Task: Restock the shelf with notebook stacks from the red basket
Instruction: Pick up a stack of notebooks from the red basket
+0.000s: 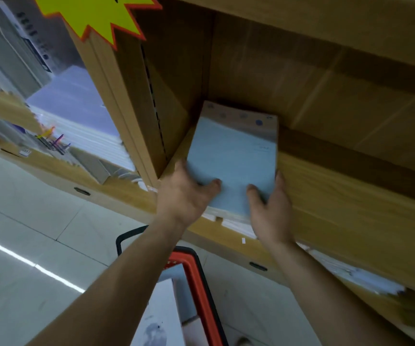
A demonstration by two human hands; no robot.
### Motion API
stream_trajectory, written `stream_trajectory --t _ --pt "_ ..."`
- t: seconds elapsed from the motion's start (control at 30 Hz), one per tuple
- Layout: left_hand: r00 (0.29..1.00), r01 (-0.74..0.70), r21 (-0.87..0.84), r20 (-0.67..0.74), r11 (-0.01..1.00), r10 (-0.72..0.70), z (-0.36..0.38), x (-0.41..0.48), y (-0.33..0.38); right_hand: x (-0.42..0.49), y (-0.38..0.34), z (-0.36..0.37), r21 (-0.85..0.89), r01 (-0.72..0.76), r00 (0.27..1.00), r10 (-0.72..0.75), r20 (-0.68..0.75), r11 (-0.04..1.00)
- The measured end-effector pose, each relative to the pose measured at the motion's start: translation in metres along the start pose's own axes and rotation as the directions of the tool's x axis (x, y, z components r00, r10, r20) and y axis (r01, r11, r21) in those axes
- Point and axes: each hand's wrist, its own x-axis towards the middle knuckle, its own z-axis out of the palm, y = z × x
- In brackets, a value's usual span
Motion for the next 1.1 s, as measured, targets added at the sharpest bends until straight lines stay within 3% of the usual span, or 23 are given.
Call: stream_trajectory --t 0.23,0.37,0.47,0.63,0.73,0.9,1.1 --pt "0.999 -0.004 -0.044 0.054 0.999 0.007 -0.003 0.049 0.010 0.036 -0.014 0.023 -0.011 0.045 0.990 -0.046 -0.137 0.999" --pt "0.997 -0.080 -0.111 -0.030 0.991 0.077 -0.010 0.021 -0.006 0.038 -0.019 0.035 0.022 0.016 0.988 -0.013 -0.151 1.000" --pt "0.990 -0.108 0.028 -0.091 0.994 0.110 -0.011 -0.020 -0.036 0.035 -0.027 0.048 0.019 -0.018 0.987 0.020 -0.160 1.000" --pt "0.985 -0.170 0.182 -0.010 0.968 0.175 -0.011 -0.041 -0.054 0.035 -0.036 0.065 -0.080 -0.044 0.981 0.028 -0.192 0.996" --pt "0.988 -0.154 0.201 0.049 0.967 0.147 -0.004 -0.024 -0.050 0.032 -0.033 0.060 -0.137 0.000 0.988 -0.021 -0.152 0.991" --pt "0.987 -0.119 0.185 0.128 0.976 0.096 0.004 -0.011 -0.046 0.029 -0.029 0.040 -0.308 0.137 0.990 -0.120 0.071 0.941" --pt "0.986 -0.140 0.188 0.120 0.972 0.118 -0.021 -0.019 -0.048 0.026 -0.042 0.032 -0.374 0.148 0.988 -0.123 0.089 0.915"
